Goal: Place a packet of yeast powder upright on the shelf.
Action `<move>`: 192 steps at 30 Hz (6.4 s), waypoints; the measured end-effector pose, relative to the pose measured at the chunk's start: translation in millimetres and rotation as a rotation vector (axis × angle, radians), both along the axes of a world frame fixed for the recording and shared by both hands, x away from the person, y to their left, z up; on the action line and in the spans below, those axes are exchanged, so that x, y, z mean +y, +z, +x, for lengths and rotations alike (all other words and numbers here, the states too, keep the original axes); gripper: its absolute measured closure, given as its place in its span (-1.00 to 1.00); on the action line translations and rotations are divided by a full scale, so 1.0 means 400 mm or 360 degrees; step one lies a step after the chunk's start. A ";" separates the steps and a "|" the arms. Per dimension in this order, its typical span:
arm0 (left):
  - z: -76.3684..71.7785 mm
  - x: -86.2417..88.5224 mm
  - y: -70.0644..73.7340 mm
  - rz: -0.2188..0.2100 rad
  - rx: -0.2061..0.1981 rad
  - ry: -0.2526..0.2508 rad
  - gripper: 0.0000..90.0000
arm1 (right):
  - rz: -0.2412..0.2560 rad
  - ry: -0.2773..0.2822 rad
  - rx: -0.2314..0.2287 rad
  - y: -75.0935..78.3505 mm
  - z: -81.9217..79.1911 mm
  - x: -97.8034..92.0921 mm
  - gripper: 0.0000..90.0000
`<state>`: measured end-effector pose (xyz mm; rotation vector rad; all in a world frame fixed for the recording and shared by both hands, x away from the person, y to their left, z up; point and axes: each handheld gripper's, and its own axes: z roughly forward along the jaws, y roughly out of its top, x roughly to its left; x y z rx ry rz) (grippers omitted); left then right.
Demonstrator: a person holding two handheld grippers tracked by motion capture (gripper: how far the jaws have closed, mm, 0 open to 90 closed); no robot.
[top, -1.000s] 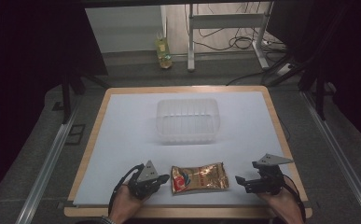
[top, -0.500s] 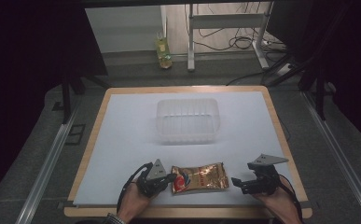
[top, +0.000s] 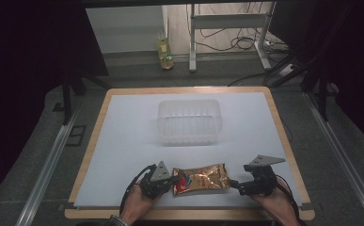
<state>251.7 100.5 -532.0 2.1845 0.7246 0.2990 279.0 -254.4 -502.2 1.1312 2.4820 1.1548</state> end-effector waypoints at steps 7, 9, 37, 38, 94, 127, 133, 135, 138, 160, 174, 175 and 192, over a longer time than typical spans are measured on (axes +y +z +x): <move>0.002 0.001 -0.006 0.0036 0.0024 0.0002 0.99 | 0.0039 0.0021 0.0039 0.001 0.003 0.018 -0.68; 0.003 0.001 -0.007 0.0035 0.0029 0.0002 0.98 | 0.0042 0.0023 0.0047 0.001 0.005 0.022 -0.67; 0.008 -0.003 -0.020 0.0066 0.0059 -0.0004 0.99 | 0.0300 0.0062 0.0445 -0.041 0.058 0.075 -0.41; 0.008 -0.003 -0.020 0.0067 0.0059 -0.0006 0.99 | 0.0318 0.0065 0.0459 -0.043 0.060 0.078 -0.40; -0.004 0.015 -0.004 0.0011 -0.0194 0.0127 -0.77 | 0.0617 -0.0022 0.0480 0.087 0.063 0.091 0.80; -0.007 0.014 -0.014 0.0085 -0.0289 0.0142 -0.98 | 0.0452 -0.0155 0.0202 0.204 0.082 0.032 0.84; -0.008 0.014 -0.014 0.0096 -0.0293 0.0143 -0.98 | 0.0425 -0.0174 0.0164 0.228 0.087 0.029 0.85; -0.008 0.014 -0.015 0.0098 -0.0294 0.0144 -0.98 | 0.0411 -0.0184 0.0156 0.235 0.089 0.028 0.86; -0.008 0.014 -0.015 0.0100 -0.0299 0.0146 -0.98 | 0.0387 -0.0200 0.0139 0.248 0.092 0.027 0.86; -0.008 0.014 -0.015 0.0158 -0.0340 0.0146 -1.00 | 0.0305 -0.0304 0.0046 0.342 0.135 0.024 0.87; -0.008 0.020 -0.012 0.0136 -0.0341 0.0153 -1.00 | 0.0299 -0.0376 -0.0013 0.382 0.181 0.041 0.87; -0.008 0.021 -0.011 0.0145 -0.0343 0.0150 -1.00 | 0.0299 -0.0382 -0.0015 0.384 0.186 0.043 0.88; -0.008 0.024 -0.011 0.0149 -0.0351 0.0153 -1.00 | 0.0260 -0.0471 -0.0075 0.409 0.257 0.075 0.88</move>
